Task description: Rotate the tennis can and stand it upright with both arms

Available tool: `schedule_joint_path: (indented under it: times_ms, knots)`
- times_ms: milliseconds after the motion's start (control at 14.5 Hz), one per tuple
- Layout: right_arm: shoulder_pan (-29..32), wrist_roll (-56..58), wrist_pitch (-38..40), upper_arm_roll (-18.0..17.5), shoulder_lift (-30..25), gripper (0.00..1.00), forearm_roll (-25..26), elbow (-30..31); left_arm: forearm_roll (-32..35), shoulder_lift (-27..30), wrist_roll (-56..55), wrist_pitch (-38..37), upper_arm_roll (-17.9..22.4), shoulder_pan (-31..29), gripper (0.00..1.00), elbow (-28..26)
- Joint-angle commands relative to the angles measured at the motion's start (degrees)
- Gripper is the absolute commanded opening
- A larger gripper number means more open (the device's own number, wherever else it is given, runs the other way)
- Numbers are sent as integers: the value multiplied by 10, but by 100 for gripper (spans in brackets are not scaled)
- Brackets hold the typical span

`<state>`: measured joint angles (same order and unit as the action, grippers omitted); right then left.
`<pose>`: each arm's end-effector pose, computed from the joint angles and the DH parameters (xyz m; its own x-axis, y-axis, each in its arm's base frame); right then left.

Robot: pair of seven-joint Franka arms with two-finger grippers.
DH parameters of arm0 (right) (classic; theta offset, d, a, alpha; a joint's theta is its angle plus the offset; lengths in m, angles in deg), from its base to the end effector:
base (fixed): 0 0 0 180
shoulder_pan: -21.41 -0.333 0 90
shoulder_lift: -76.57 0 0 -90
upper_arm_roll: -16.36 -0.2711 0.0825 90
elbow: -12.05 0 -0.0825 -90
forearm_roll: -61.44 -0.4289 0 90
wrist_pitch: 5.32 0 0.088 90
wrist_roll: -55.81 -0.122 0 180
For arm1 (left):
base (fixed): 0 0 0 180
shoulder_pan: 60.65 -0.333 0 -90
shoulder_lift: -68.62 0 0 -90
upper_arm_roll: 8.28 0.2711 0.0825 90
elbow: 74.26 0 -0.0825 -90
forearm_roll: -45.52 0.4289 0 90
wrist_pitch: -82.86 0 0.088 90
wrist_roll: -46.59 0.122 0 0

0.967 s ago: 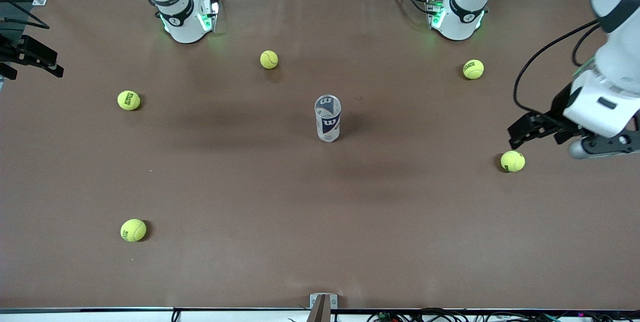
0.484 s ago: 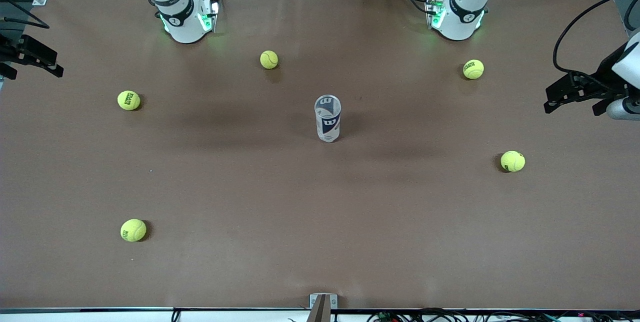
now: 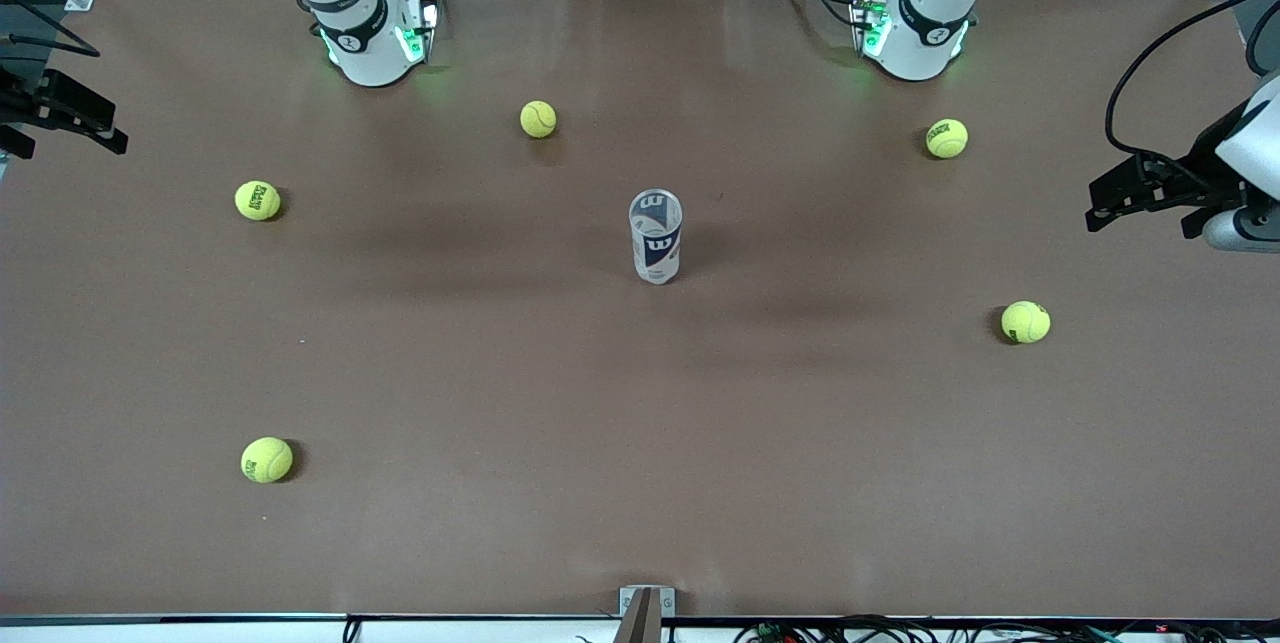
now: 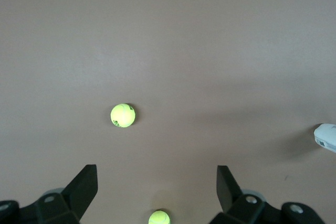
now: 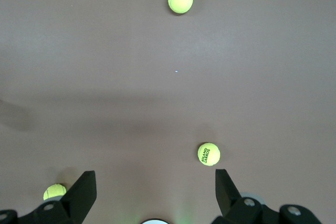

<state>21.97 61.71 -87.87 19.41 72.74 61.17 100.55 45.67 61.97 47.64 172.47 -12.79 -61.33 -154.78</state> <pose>0.5659 -0.0360 0.6058 0.9985 0.0409 -0.0360 0.0404 -0.9991 -0.0120 0.6295 -0.0392 0.5784 0.9955 -0.0841 0.0430 -0.0844 -0.9964 0.0057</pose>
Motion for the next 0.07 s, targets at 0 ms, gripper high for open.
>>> schedule_joint_path:
  times_ms: [0]
  knots:
    - [7,3,-8,-7,-21,100,-4,25,11,-1,-3,-3,-1,4,100,10]
